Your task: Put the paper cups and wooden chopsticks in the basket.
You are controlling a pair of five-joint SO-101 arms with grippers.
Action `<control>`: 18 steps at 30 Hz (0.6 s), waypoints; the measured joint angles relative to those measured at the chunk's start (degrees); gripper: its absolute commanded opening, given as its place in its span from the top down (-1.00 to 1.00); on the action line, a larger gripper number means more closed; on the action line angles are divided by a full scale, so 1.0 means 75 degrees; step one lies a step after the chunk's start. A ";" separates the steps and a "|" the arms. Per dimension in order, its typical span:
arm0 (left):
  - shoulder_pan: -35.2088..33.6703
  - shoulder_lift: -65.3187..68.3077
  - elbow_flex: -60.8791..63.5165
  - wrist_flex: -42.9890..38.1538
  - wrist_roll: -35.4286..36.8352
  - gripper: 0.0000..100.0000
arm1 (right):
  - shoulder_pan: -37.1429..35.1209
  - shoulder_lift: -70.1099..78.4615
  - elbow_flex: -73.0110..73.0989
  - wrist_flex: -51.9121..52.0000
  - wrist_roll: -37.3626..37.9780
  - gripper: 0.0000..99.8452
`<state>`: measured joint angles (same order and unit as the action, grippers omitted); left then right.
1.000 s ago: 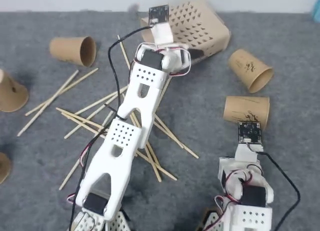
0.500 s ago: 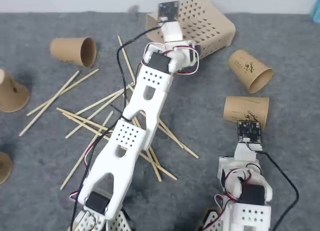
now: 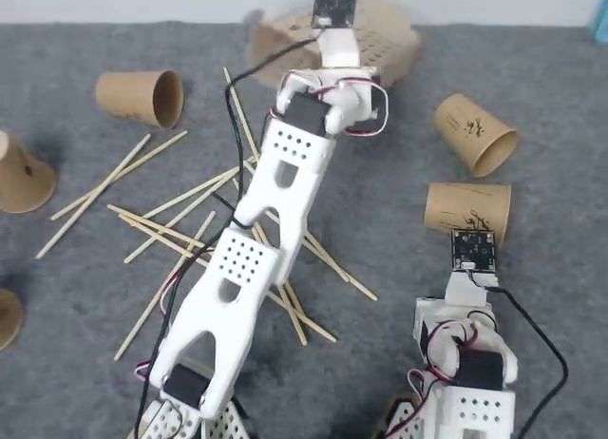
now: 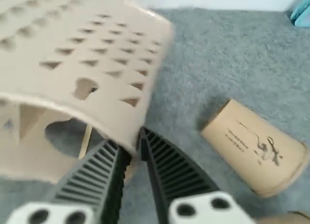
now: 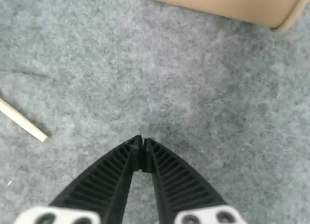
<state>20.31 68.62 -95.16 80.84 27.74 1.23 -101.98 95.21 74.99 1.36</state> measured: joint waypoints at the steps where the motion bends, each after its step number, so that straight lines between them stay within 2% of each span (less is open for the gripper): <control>1: 0.0000 -0.0199 0.0000 0.0270 0.0152 0.98 | 0.0000 0.0000 0.0000 0.0000 0.0000 0.99; 5: -0.0035 -0.1055 0.0000 0.1325 0.0633 0.98 | 0.0000 0.0000 0.0000 0.0000 0.0000 0.99; 10: -0.0035 -0.2122 0.0000 0.2321 0.0656 0.98 | 0.0000 0.0000 0.0000 0.0000 0.0000 0.99; 18: -0.0176 -0.2614 -0.0012 0.2391 0.0656 0.98 | 0.0000 0.0000 0.0000 0.0000 0.0000 0.99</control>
<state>18.99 49.01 -95.25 98.77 32.66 1.23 -101.98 95.21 74.99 1.36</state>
